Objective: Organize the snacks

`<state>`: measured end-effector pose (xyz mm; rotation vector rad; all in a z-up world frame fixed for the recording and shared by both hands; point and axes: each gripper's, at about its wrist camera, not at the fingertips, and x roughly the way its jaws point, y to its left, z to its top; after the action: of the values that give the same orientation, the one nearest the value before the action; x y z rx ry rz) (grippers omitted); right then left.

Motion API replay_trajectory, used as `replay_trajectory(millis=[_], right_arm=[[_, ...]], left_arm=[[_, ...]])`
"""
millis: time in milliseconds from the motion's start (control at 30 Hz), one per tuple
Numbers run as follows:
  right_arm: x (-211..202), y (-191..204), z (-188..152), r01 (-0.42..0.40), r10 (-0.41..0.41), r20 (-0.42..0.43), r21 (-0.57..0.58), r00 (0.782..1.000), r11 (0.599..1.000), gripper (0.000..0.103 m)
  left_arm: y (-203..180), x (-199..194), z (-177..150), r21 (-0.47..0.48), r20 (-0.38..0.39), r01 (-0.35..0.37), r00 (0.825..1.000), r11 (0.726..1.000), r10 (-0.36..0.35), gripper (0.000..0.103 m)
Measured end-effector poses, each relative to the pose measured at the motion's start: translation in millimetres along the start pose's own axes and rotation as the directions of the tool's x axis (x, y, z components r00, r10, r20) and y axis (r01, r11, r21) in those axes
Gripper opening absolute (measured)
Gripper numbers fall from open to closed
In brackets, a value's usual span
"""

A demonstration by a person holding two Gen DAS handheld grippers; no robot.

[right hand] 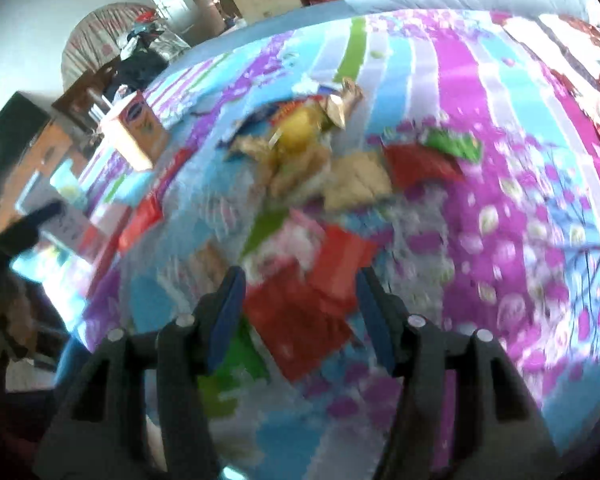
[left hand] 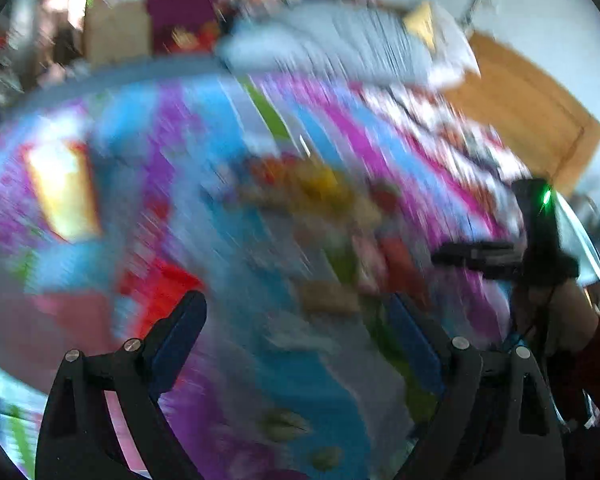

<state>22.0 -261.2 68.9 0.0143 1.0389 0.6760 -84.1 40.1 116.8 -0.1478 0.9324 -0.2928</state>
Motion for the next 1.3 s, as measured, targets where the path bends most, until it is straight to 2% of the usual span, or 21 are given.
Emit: replay_trajectory(millis=[67,100,133,200,267,333,400,467,500,533,633,700,800,867,967,1033,1133,1200,1300], right_arm=[[5,12,-7,-0.016,0.016,-0.015,-0.036,1.000,0.999,0.059],[6,21,-9,-0.034,0.033,-0.023,-0.065,0.999,0.997,0.059],[13,32,-6,-0.065,0.061,-0.042,-0.122,0.997,0.990,0.059],[28,61,4,-0.105,0.093,-0.063,-0.215,0.994,0.971,0.059],[51,85,13,-0.140,0.115,-0.099,-0.301,0.988,0.943,0.059],[80,106,18,-0.143,0.093,-0.143,-0.391,0.985,0.909,0.057],[104,116,19,-0.125,0.051,-0.178,-0.437,0.983,0.891,0.056],[123,118,17,-0.089,-0.008,-0.202,-0.467,0.979,0.880,0.050],[125,115,16,-0.090,-0.003,-0.201,-0.454,0.980,0.887,0.042],[121,109,19,-0.101,0.021,-0.193,-0.418,0.981,0.903,0.039],[85,92,25,-0.120,0.094,-0.096,-0.320,0.991,0.940,0.037],[44,73,28,-0.149,0.155,0.010,-0.232,0.988,0.961,0.037],[3,47,28,-0.153,0.168,0.109,-0.132,0.980,0.979,0.037],[-14,28,22,-0.156,0.164,0.146,-0.066,0.976,0.986,0.037],[-20,15,13,-0.145,0.147,0.146,-0.026,0.978,0.989,0.037],[-19,14,9,-0.137,0.139,0.134,-0.026,0.981,0.990,0.037],[-17,16,10,-0.150,0.152,0.131,-0.025,0.980,0.988,0.037],[-14,21,11,-0.162,0.164,0.139,-0.023,0.977,0.987,0.037],[-11,23,13,-0.165,0.167,0.145,-0.020,0.975,0.986,0.037]], left_arm=[[-7,28,-13,0.031,-0.069,-0.032,0.997,0.999,0.034,0.082],[-6,37,-18,0.027,-0.103,-0.048,0.993,0.998,0.051,0.076],[-3,42,-21,-0.001,-0.124,-0.039,0.992,0.999,0.039,0.075],[2,38,-27,-0.048,-0.116,-0.027,0.993,0.998,0.021,0.075],[4,31,-31,-0.032,-0.099,-0.049,0.994,0.998,0.046,0.075],[4,30,-32,-0.026,-0.100,-0.046,0.994,0.999,0.043,0.076],[9,26,-30,-0.017,-0.098,-0.042,0.994,0.999,0.040,0.078],[7,27,-29,0.007,-0.102,-0.029,0.994,1.000,0.030,0.078],[8,30,-29,0.016,-0.110,-0.018,0.994,1.000,0.020,0.080],[6,35,-29,0.025,-0.123,-0.007,0.992,1.000,0.010,0.081],[6,56,-28,0.006,-0.171,0.004,0.985,1.000,-0.003,0.081],[4,65,-29,-0.009,-0.165,0.009,0.986,1.000,-0.011,0.081],[2,80,-31,-0.037,-0.163,0.006,0.986,0.999,-0.012,0.081],[0,89,-29,-0.039,-0.153,-0.028,0.988,0.999,0.022,0.081],[-8,103,-28,-0.008,-0.142,-0.061,0.988,0.998,0.059,0.082],[-13,108,-30,0.037,-0.129,-0.088,0.987,0.995,0.092,0.087],[-18,114,-31,0.086,-0.115,-0.132,0.983,0.988,0.141,0.088],[-17,114,-33,0.099,-0.105,-0.136,0.984,0.986,0.146,0.087],[-15,110,-35,0.112,-0.101,-0.152,0.981,0.982,0.164,0.073]])
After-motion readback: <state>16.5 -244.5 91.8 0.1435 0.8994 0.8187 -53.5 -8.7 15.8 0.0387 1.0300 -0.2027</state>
